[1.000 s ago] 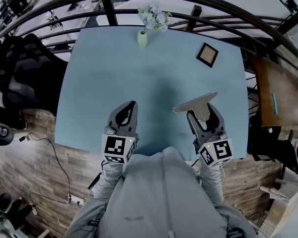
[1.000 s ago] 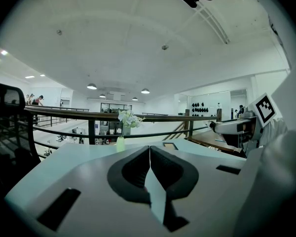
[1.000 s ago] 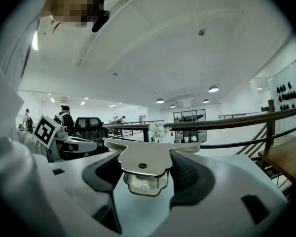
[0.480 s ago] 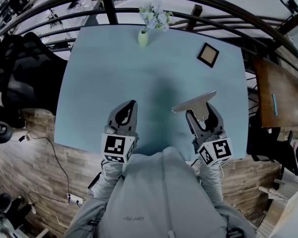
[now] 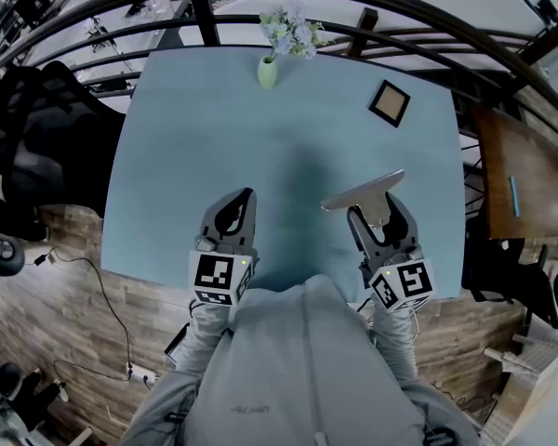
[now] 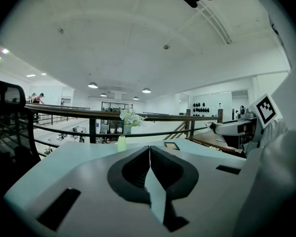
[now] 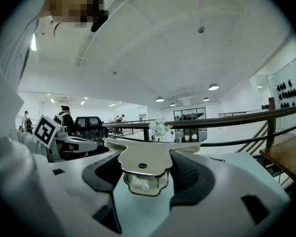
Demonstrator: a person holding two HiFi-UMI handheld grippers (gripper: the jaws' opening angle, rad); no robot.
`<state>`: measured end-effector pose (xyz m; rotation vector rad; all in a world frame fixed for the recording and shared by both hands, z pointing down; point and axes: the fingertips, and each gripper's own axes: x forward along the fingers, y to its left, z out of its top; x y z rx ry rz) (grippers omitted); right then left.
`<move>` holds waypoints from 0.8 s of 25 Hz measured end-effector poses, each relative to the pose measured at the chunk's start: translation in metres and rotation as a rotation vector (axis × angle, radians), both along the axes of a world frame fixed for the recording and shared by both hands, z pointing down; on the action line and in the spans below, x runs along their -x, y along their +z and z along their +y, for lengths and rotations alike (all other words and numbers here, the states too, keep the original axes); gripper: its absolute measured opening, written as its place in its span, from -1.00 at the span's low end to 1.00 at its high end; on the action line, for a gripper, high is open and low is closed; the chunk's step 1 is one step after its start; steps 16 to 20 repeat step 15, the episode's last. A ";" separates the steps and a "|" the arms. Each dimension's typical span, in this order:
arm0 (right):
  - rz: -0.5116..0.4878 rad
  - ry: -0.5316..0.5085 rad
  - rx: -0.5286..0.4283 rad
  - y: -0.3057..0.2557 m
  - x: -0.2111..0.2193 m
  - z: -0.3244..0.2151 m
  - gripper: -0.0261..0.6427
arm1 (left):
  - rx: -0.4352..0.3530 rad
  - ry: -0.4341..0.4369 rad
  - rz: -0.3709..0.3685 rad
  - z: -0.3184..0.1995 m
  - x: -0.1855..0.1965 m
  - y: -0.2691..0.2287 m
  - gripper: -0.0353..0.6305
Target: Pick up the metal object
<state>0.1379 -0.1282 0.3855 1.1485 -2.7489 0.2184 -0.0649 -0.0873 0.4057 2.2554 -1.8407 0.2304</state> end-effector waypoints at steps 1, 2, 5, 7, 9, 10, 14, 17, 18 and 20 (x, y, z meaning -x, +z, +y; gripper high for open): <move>0.001 -0.001 0.000 0.000 0.000 0.000 -0.02 | 0.000 0.001 0.000 0.000 0.000 0.000 -0.81; 0.001 -0.001 -0.001 0.000 0.000 -0.001 -0.02 | 0.000 0.001 0.000 0.000 0.000 0.000 -0.81; 0.001 -0.001 0.000 0.001 0.000 -0.002 -0.02 | 0.001 0.001 0.000 -0.001 0.000 0.001 -0.81; 0.001 0.001 0.003 0.002 -0.001 -0.003 -0.02 | 0.002 0.002 0.001 -0.002 0.000 0.001 -0.81; -0.001 0.002 0.006 0.002 -0.001 -0.002 -0.02 | 0.002 0.001 0.001 -0.001 0.000 0.002 -0.81; -0.002 0.002 0.006 0.003 -0.002 -0.002 -0.02 | 0.002 0.000 0.001 -0.001 0.000 0.002 -0.81; -0.002 -0.001 0.007 0.003 0.000 0.000 -0.02 | 0.002 -0.005 0.002 0.001 0.001 0.002 -0.81; -0.002 -0.003 0.007 0.004 0.001 0.000 -0.02 | 0.002 -0.006 0.003 0.001 0.002 0.002 -0.81; -0.002 -0.003 0.007 0.004 0.001 0.000 -0.02 | 0.002 -0.006 0.003 0.001 0.002 0.002 -0.81; -0.002 -0.003 0.007 0.004 0.001 0.000 -0.02 | 0.002 -0.006 0.003 0.001 0.002 0.002 -0.81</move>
